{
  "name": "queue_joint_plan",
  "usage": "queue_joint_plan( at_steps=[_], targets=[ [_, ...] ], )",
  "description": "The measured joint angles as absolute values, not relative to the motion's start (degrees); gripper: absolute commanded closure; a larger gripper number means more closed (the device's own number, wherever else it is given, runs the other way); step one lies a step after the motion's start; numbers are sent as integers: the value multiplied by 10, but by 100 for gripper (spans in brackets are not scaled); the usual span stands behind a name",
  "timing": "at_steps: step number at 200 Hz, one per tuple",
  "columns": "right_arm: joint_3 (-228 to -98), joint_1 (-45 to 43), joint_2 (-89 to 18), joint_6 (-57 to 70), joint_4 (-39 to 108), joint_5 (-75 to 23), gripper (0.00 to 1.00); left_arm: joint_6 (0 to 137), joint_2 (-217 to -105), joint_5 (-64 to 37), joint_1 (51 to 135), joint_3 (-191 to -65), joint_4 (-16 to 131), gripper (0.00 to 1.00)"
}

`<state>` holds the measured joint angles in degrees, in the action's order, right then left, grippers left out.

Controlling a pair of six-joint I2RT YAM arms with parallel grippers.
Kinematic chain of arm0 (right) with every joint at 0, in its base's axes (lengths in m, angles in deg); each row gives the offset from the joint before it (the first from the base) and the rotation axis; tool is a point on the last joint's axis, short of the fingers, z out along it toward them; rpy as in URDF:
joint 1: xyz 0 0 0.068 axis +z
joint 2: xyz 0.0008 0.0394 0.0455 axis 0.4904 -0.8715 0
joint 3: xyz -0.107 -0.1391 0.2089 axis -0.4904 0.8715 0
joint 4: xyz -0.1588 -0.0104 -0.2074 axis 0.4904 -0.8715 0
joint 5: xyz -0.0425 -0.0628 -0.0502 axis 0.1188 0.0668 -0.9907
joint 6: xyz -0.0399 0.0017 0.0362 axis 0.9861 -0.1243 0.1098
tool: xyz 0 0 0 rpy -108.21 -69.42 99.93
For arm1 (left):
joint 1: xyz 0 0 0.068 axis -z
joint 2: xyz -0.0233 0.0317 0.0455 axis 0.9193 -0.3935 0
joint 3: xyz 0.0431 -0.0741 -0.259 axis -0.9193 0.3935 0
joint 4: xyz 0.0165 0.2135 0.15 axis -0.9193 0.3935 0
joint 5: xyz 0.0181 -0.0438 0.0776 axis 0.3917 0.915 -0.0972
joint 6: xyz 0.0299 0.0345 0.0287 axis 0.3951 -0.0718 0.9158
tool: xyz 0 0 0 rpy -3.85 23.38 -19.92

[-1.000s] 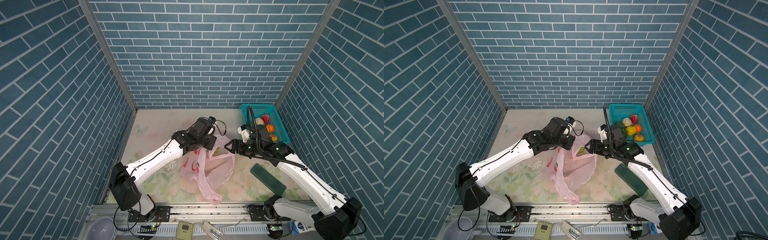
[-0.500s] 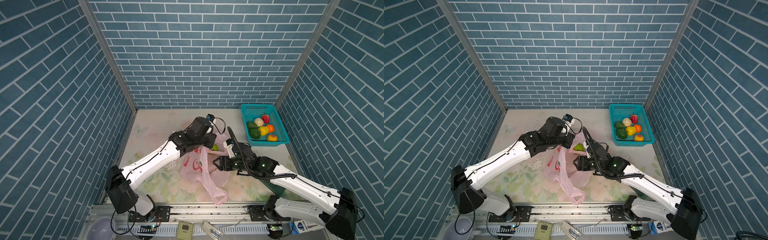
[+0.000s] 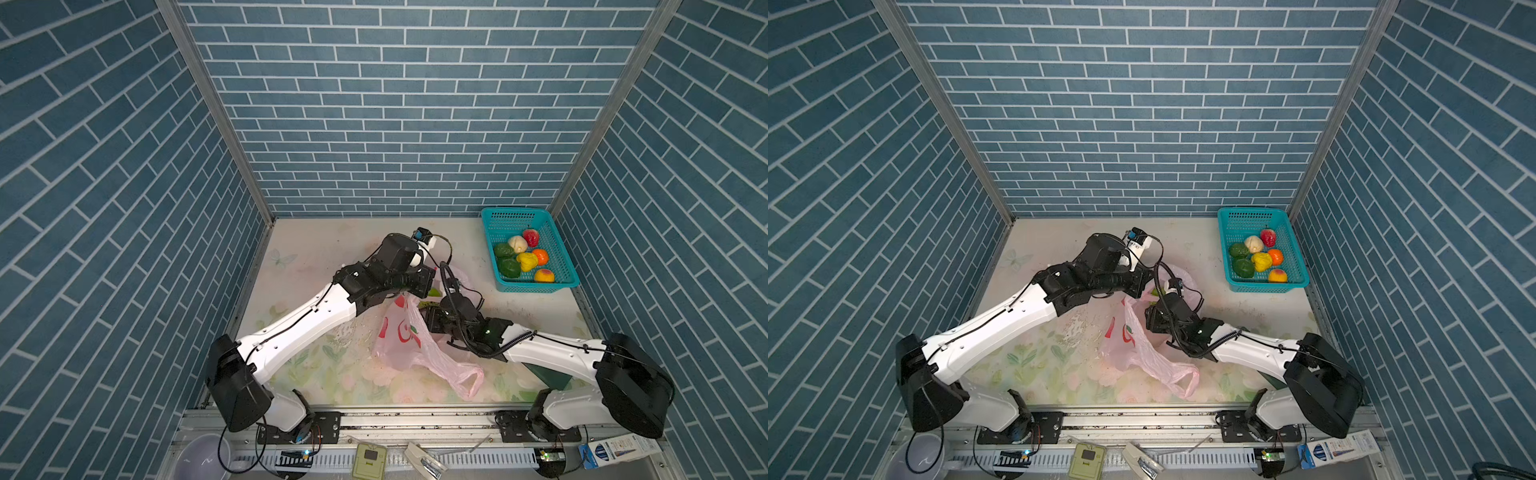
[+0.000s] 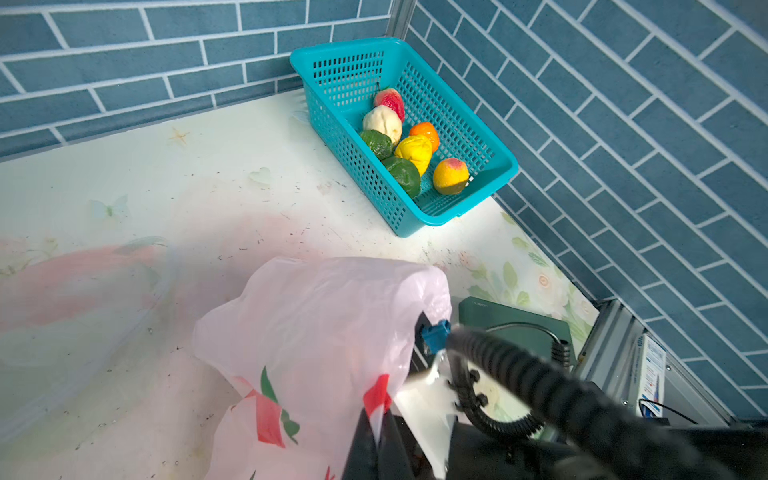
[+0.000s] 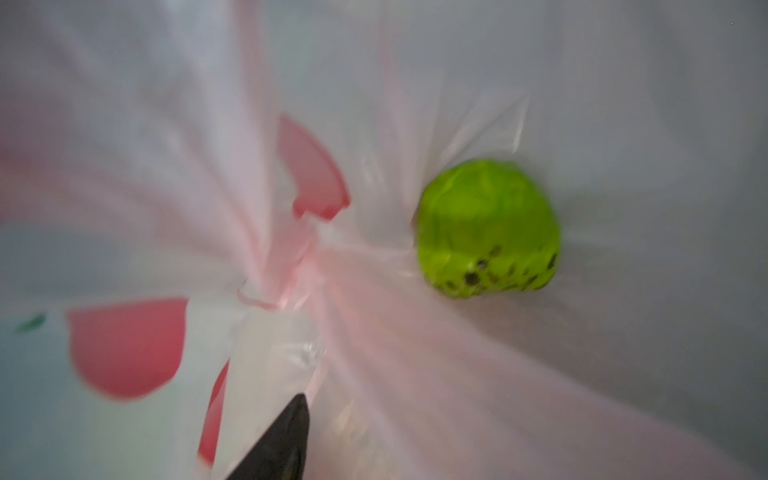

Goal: Untie the knot of the plastic bag and take out the fruit

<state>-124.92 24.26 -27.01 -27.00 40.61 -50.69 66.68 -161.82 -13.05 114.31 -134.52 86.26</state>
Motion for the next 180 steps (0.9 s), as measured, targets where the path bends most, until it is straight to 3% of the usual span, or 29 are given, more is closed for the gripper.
queue_joint_plan(
  at_steps=[40,75,99,120,138,157,180],
  targets=[
    [-1244,225,-266,-327,393,-634,33,674,-1582,-91,1143,-1295,869,100],
    [-1207,189,-241,-327,404,-631,32,672,-1545,-84,1143,-1246,892,100],
    [-1205,175,-241,-311,425,-587,33,678,-1537,-100,1143,-1247,910,76],
    [-1205,175,-245,-291,446,-546,33,697,-1552,-118,1143,-1276,932,44],
    [-1205,175,-247,-272,454,-516,33,716,-1578,-133,1143,-1322,949,24],
    [-1208,175,-247,-258,456,-490,33,752,-1608,-145,1142,-1382,967,10],
    [-1210,175,-247,-247,458,-466,33,803,-1651,-153,1142,-1452,989,4]
  ],
)
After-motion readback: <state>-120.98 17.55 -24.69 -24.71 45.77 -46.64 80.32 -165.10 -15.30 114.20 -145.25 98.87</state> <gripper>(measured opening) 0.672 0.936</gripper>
